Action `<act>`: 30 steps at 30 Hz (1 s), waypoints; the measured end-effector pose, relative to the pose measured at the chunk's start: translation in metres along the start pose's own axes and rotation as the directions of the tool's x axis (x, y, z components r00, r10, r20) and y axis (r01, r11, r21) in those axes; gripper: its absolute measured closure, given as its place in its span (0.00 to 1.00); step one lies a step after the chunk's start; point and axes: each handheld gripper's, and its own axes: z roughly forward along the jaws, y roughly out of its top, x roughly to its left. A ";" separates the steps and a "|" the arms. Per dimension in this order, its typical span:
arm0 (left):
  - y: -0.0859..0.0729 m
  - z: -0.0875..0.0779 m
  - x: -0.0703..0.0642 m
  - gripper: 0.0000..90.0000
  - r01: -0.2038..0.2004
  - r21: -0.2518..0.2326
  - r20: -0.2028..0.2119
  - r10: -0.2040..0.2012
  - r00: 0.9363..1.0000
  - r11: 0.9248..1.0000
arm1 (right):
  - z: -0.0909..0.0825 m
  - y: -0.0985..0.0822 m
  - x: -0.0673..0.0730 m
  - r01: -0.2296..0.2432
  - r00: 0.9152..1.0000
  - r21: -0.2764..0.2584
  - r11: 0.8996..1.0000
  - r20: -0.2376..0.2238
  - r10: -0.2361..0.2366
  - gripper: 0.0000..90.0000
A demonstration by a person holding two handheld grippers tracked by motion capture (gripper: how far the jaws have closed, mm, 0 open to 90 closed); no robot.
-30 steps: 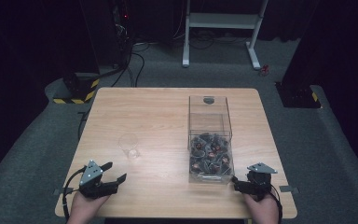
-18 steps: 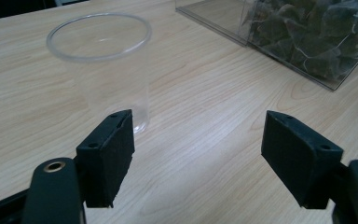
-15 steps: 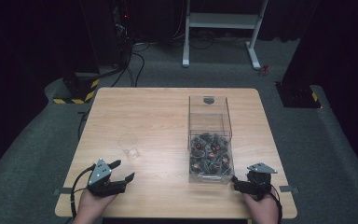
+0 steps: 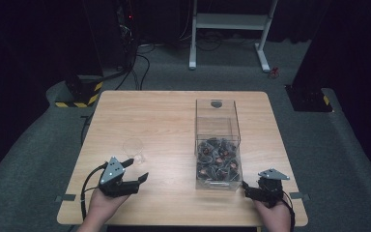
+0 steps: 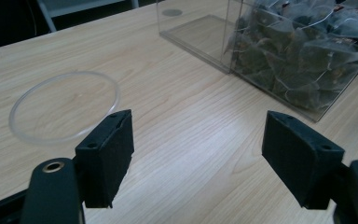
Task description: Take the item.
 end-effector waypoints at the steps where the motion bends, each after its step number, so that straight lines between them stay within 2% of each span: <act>1: 0.002 0.002 -0.001 0.28 -0.002 -0.002 0.005 0.002 1.000 1.000 | 0.000 0.000 0.000 -0.003 1.000 0.001 1.000 0.001 0.003 0.16; 10: 0.014 0.015 -0.010 0.26 -0.021 -0.011 0.035 0.021 0.999 1.000 | -0.002 -0.002 -0.001 -0.024 0.999 0.005 1.000 0.022 0.024 0.12; 16: 0.019 0.023 -0.015 0.25 -0.017 -0.012 0.056 0.018 0.998 1.000 | -0.001 -0.002 -0.001 -0.030 0.999 0.008 1.000 0.035 0.030 0.11; 30: 0.028 0.037 -0.026 0.26 -0.017 -0.022 0.107 0.019 0.994 1.000 | -0.001 -0.002 -0.001 -0.032 0.999 0.008 0.999 0.031 0.031 0.11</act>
